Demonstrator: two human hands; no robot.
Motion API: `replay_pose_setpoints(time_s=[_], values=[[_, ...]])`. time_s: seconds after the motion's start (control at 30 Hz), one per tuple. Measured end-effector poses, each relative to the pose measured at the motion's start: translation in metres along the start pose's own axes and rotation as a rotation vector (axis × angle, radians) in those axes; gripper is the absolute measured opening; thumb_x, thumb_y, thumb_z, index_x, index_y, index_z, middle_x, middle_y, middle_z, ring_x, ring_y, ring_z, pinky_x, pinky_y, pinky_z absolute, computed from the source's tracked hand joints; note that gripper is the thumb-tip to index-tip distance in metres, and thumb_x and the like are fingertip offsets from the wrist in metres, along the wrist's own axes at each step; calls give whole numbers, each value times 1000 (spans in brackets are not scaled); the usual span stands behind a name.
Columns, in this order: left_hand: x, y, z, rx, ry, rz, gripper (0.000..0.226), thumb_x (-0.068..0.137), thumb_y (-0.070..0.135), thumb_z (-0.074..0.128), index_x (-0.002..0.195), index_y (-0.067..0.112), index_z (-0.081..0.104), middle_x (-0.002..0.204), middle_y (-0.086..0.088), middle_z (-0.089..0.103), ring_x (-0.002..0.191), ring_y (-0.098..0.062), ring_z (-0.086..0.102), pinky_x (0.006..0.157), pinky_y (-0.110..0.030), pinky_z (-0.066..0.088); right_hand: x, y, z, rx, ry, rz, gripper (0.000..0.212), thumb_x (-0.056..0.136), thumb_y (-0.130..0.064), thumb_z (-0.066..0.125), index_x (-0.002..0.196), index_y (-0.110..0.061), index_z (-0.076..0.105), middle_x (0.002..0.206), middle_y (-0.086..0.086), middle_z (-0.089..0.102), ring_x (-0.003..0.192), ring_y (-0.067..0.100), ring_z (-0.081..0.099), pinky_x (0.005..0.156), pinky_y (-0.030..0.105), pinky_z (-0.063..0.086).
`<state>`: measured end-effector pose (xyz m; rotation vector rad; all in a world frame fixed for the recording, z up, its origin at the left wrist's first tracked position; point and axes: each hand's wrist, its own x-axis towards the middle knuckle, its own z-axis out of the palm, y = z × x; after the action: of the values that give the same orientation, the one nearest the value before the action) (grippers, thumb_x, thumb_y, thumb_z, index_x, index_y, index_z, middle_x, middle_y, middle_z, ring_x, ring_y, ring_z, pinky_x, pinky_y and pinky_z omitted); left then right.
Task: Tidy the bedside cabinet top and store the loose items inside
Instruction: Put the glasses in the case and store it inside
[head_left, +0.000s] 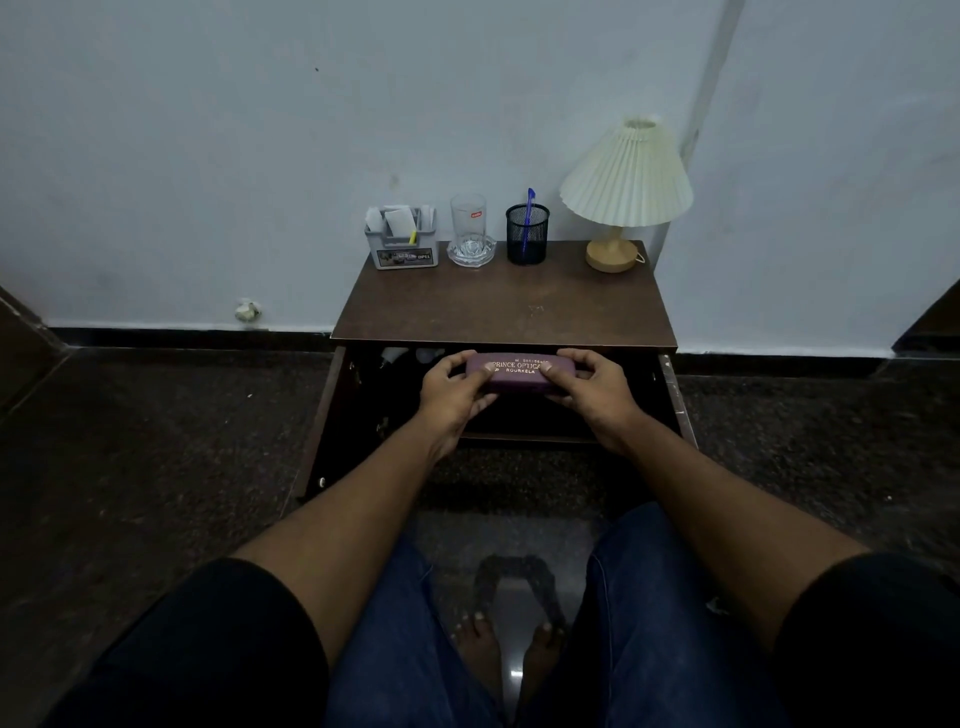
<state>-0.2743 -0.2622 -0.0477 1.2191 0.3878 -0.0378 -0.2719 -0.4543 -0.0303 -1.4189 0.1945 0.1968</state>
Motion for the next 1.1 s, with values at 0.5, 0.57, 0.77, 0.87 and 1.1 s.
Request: replay_pose_setpoints(time_s=[0.5, 0.57, 0.77, 0.87, 1.1], values=[[9, -1, 5, -29, 35, -48, 30, 88, 26, 76, 102, 0, 69, 106, -15, 73, 98, -22, 74, 72, -29, 62, 7, -8, -1, 66, 94, 76, 41, 86, -20, 79, 111, 10, 67, 113, 24, 71, 103, 33, 73, 74, 32, 64], [11, -2, 6, -30, 48, -54, 24, 90, 26, 74, 93, 3, 70, 99, -13, 74, 95, -21, 74, 70, -29, 62, 10, -7, -3, 74, 110, 92, 37, 85, -21, 81, 105, 6, 69, 109, 22, 73, 98, 30, 76, 72, 31, 65], [13, -5, 15, -36, 94, -97, 12, 94, 17, 68, 90, 7, 66, 98, -13, 70, 99, -25, 70, 69, -32, 63, 18, 5, -6, 79, 148, 118, 35, 83, -17, 82, 104, 6, 66, 105, 21, 71, 87, 26, 75, 69, 31, 65], [14, -9, 20, -15, 142, -121, 8, 97, 11, 62, 90, 7, 64, 103, -15, 67, 102, -27, 67, 74, -35, 61, 21, 11, -8, 51, 173, 125, 35, 86, -14, 79, 111, 5, 64, 111, 22, 68, 91, 28, 72, 67, 32, 64], [22, -43, 22, 91, 191, -151, 28, 96, 9, 64, 120, -6, 59, 118, -22, 64, 108, -29, 67, 85, -40, 59, 32, 32, -22, -112, 270, 191, 40, 88, -7, 75, 124, -1, 60, 122, 21, 64, 107, 32, 68, 78, 39, 62]])
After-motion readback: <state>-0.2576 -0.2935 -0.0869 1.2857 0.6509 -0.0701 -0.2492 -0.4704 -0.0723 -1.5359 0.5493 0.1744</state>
